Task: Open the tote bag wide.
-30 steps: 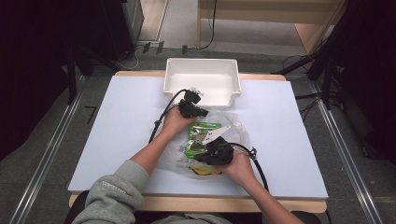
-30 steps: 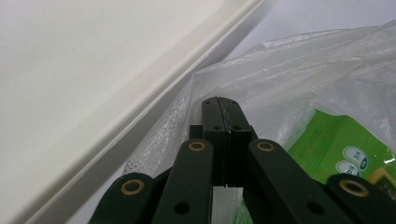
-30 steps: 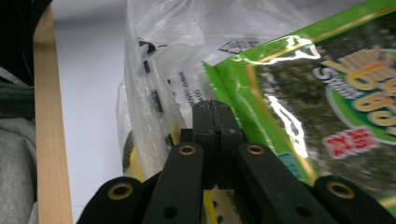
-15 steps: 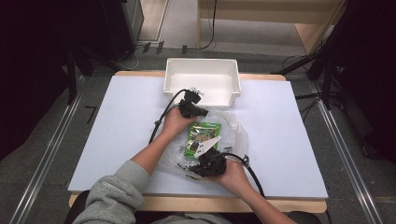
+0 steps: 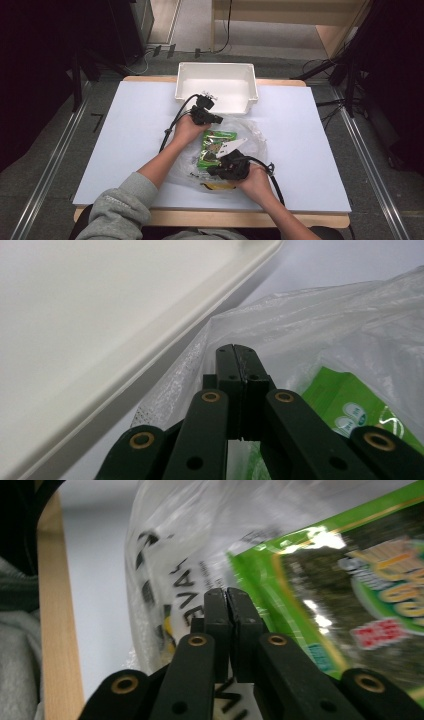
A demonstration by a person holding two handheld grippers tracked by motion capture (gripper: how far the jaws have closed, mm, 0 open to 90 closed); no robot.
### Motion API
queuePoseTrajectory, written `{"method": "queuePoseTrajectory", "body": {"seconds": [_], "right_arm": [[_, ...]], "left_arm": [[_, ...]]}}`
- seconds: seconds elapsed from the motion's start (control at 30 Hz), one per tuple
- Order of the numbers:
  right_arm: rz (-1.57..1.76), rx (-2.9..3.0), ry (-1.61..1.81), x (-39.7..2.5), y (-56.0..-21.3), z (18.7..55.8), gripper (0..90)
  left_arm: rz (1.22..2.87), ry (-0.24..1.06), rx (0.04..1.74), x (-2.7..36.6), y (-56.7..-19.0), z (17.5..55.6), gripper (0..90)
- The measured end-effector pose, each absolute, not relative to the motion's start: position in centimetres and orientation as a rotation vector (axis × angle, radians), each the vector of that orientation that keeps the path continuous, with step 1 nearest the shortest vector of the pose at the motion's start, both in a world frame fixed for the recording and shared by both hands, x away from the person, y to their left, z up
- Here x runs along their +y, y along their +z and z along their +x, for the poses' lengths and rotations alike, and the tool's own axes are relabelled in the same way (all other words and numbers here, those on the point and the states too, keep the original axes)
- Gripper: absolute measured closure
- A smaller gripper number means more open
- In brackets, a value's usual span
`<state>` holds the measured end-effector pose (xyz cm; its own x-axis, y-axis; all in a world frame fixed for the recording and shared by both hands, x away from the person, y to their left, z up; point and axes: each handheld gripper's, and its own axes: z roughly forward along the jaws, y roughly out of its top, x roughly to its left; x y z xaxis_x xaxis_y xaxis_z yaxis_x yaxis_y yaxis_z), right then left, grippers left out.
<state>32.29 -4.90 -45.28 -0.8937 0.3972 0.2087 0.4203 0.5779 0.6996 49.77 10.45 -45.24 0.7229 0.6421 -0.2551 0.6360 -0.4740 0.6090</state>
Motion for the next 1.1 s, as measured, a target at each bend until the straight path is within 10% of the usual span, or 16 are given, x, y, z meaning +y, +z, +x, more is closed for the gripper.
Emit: {"method": "queuePoseTrajectory", "body": {"seconds": [1.1], "right_arm": [[-0.991,-2.747,-1.35,-9.9,-43.5,33.9,57.6]], "left_arm": [[2.186,-0.058,0.846,13.1,-39.7,44.1,43.6]]}}
